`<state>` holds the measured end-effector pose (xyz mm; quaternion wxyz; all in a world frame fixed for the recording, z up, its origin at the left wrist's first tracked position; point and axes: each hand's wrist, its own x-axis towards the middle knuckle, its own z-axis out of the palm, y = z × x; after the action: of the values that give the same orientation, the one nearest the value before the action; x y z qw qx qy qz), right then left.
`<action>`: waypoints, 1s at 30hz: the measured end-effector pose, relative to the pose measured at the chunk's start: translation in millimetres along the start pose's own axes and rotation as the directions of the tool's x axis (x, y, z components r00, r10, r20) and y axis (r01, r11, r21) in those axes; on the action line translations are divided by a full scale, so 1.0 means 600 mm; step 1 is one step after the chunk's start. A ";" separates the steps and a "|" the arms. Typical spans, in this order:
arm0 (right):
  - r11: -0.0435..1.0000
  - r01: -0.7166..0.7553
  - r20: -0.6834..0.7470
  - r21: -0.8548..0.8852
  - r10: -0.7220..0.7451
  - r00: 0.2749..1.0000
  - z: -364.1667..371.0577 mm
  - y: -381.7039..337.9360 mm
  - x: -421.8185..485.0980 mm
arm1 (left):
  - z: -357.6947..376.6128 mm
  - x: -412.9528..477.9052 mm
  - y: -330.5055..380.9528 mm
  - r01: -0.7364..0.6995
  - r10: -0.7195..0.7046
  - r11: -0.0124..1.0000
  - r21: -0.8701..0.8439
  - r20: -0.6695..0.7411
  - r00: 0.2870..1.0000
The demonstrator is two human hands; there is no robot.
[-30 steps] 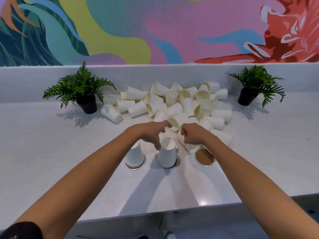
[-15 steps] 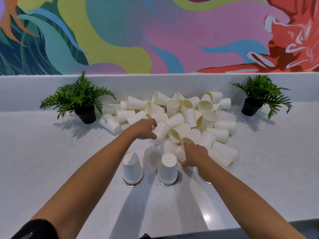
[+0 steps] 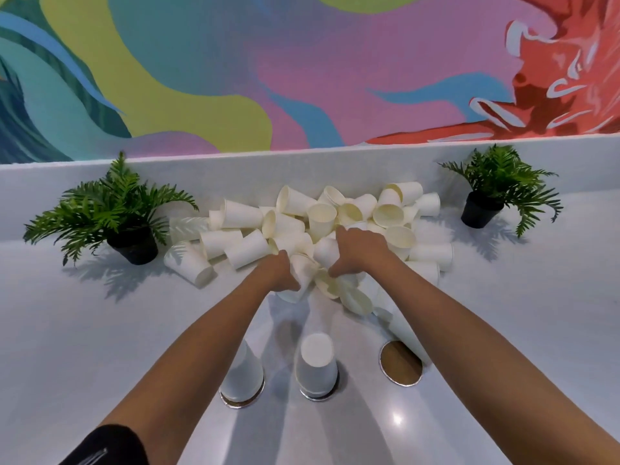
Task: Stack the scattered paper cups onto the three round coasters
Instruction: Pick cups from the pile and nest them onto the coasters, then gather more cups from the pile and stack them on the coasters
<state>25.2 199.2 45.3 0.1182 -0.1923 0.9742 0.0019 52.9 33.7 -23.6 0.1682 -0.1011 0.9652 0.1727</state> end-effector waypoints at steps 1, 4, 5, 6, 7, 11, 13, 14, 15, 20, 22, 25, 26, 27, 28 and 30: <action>1.000 -0.009 0.000 0.000 0.009 1.000 -0.007 0.002 0.009 | 0.002 0.008 0.004 0.009 -0.009 1.000 0.008 0.004 1.000; 1.000 -0.022 -0.025 0.007 0.022 0.999 -0.020 0.012 0.037 | 0.015 0.030 0.013 0.027 -0.027 0.999 -0.020 0.003 1.000; 1.000 -0.019 -0.038 0.004 0.019 0.999 -0.023 0.016 0.045 | 0.019 0.035 0.013 0.032 -0.032 0.999 -0.031 0.006 0.999; 1.000 -0.011 -0.050 0.002 0.011 0.999 -0.026 0.022 0.055 | 0.022 0.042 0.013 0.038 -0.037 0.999 -0.034 0.016 0.999; 1.000 -0.006 -0.061 0.003 0.006 0.998 -0.026 0.026 0.057 | 0.025 0.043 0.010 0.042 -0.041 0.999 -0.033 0.028 0.999; 1.000 0.026 -0.065 -0.014 -0.026 0.998 -0.027 0.044 0.074 | 0.013 0.044 -0.007 0.041 -0.034 0.995 -0.093 0.082 0.996; 0.997 0.073 -0.011 -0.037 -0.074 0.997 -0.025 0.046 0.080 | -0.003 0.037 -0.017 0.051 -0.029 0.977 -0.209 0.110 0.994; 0.993 0.113 0.026 -0.038 -0.112 0.993 -0.023 0.044 0.082 | -0.010 0.032 -0.022 0.054 -0.025 0.961 -0.271 0.111 0.994; 0.988 0.151 0.056 -0.023 -0.149 0.987 -0.023 0.041 0.083 | -0.018 0.029 -0.026 0.052 -0.020 0.946 -0.319 0.104 0.994; 0.957 0.290 0.046 -0.012 -0.289 0.956 -0.015 0.013 0.084 | -0.041 0.004 -0.017 -0.023 0.045 0.915 -0.402 0.044 0.998; 0.939 0.345 0.018 0.002 -0.345 0.939 -0.012 0.002 0.081 | -0.045 -0.004 -0.007 -0.058 0.070 0.915 -0.400 0.017 0.997; 0.887 0.423 -0.004 0.184 -0.429 0.903 -0.014 -0.006 0.073 | -0.049 -0.010 0.002 -0.078 0.087 0.910 -0.408 0.004 0.996; 0.854 0.439 -0.021 0.280 -0.451 0.892 -0.017 -0.008 0.068 | -0.050 -0.011 0.004 -0.072 0.088 0.894 -0.441 0.016 0.996; 0.806 0.452 -0.049 0.382 -0.470 0.881 -0.020 -0.011 0.062 | -0.051 -0.012 0.006 -0.065 0.089 0.874 -0.482 0.027 0.996; 0.751 0.453 -0.077 0.481 -0.478 0.875 -0.022 -0.014 0.056 | -0.051 -0.014 0.010 -0.060 0.091 0.852 -0.520 0.034 0.995; 0.648 0.428 -0.106 0.630 -0.474 0.874 -0.022 -0.022 0.043 | -0.049 -0.014 0.017 -0.049 0.085 0.818 -0.573 0.035 0.996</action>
<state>3.8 176.8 52.6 0.2062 -0.3766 0.8324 -0.3503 49.6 33.2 8.5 0.1525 -0.1077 0.8667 0.4626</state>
